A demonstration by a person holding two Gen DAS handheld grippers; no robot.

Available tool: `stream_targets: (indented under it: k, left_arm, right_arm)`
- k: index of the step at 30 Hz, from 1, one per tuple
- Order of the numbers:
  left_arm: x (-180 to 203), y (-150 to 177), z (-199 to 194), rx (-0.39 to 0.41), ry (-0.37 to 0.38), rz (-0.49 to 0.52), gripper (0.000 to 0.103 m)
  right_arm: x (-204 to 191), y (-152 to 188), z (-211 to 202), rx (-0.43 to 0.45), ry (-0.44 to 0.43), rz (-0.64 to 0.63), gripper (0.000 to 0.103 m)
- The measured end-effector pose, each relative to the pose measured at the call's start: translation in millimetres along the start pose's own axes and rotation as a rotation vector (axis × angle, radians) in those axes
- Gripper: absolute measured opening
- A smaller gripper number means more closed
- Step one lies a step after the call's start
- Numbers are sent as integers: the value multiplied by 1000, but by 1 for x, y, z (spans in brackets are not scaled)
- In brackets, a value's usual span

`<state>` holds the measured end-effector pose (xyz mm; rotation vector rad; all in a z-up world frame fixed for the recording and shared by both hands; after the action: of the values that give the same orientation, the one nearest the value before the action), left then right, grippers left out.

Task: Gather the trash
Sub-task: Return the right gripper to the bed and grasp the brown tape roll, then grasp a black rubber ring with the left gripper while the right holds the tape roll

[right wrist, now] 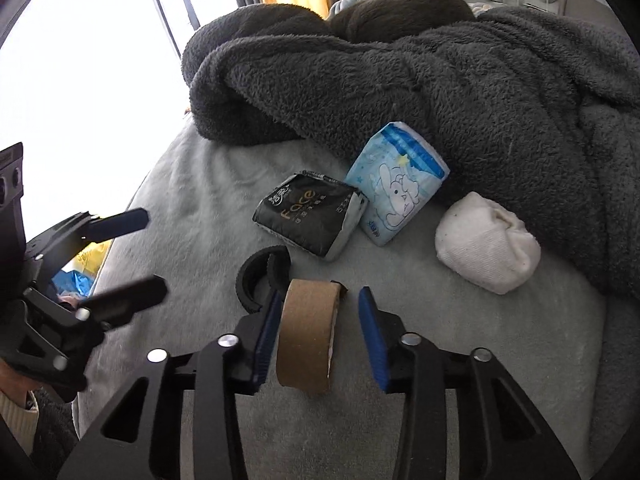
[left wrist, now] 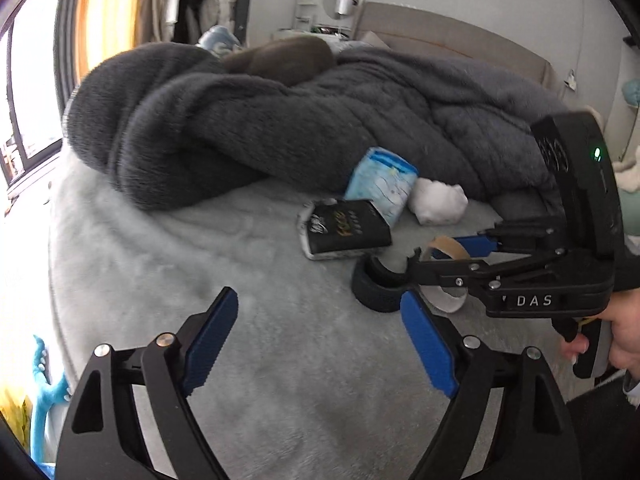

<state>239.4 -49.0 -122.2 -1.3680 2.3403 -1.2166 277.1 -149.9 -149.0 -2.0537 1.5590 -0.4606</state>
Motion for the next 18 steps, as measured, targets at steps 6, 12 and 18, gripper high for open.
stream_targets:
  k: [6, 12, 18]
  left_arm:
    - [12, 1, 16, -22, 43, 20, 82]
    - [16, 2, 31, -41, 51, 18, 78]
    - [17, 2, 46, -63, 55, 10, 75]
  right_arm:
    - [6, 0, -2, 9, 2, 0, 24]
    - [14, 1, -9, 30, -13, 10, 24]
    - [26, -3, -19, 63, -23, 30, 24]
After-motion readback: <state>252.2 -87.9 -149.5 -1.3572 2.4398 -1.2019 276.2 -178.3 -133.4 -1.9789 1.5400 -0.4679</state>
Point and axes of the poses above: each gripper's, at about its wrist camera, not at the fingertips, and z roughly the way its jaws point, x to its right, y to its underside, the point moved 7 cm from there along z, roughly the way its jaws point, and after that the axes turned 11 degrees about y, right-handed, at the moved point
